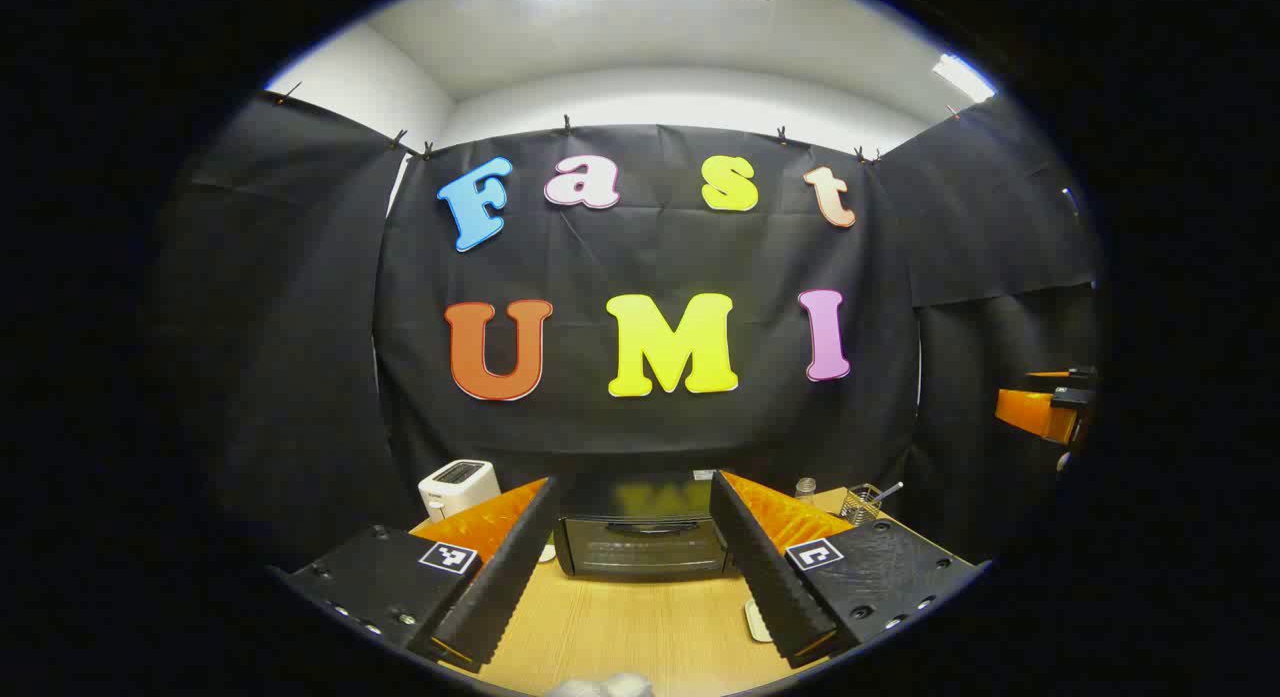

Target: Open the electric oven with the left hand, put the food in, and close the electric oven.

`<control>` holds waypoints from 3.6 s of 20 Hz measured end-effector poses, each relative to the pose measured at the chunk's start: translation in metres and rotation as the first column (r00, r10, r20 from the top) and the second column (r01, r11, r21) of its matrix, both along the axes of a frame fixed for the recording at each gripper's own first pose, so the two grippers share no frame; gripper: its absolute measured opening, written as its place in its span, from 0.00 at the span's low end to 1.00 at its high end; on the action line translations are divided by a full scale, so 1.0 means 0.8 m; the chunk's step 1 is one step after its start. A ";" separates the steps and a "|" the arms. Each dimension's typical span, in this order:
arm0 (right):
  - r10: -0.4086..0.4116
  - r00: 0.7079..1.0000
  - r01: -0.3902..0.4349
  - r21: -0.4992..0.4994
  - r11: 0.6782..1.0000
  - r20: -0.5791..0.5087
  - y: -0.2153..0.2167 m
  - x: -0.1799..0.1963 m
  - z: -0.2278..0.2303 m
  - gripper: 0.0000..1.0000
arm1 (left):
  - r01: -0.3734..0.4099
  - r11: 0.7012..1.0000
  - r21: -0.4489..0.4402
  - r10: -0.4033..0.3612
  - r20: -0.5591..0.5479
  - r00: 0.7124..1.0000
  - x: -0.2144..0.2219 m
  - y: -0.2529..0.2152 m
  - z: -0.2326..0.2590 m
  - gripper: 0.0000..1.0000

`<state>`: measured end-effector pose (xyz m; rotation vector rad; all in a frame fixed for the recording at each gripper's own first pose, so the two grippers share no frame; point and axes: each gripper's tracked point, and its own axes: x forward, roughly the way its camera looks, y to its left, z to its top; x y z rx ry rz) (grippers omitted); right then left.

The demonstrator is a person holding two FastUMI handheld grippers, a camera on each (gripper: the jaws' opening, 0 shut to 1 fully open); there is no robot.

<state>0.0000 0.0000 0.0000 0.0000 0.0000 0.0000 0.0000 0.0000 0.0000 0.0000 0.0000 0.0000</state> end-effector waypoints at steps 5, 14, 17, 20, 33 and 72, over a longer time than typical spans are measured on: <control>-0.002 1.000 0.002 -0.014 1.000 -0.002 0.006 0.003 0.002 0.96 | -0.015 1.000 0.011 0.015 -0.001 1.000 0.007 0.009 -0.004 0.96; 0.009 1.000 -0.010 -0.031 0.999 -0.020 0.010 0.013 -0.006 1.00 | -0.001 1.000 0.017 0.001 -0.019 1.000 0.051 0.001 -0.030 0.96; -0.002 0.999 0.001 -0.037 0.999 -0.036 0.004 0.014 -0.009 1.00 | 0.006 0.999 0.038 -0.005 -0.036 0.999 0.084 -0.005 -0.052 0.96; -0.022 0.998 0.020 -0.043 0.999 -0.057 -0.006 0.011 -0.016 0.96 | 0.030 0.999 0.029 -0.028 -0.065 0.998 0.128 -0.017 -0.078 0.96; -0.152 0.974 0.143 -0.065 0.988 -0.170 -0.049 -0.014 -0.045 0.96 | 0.049 0.999 0.011 -0.044 -0.247 0.968 0.300 -0.032 -0.224 0.96; -0.127 0.937 0.134 -0.002 0.991 -0.325 -0.035 -0.086 -0.148 1.00 | 0.102 0.995 0.005 -0.075 -0.643 0.763 0.099 -0.042 -0.464 0.98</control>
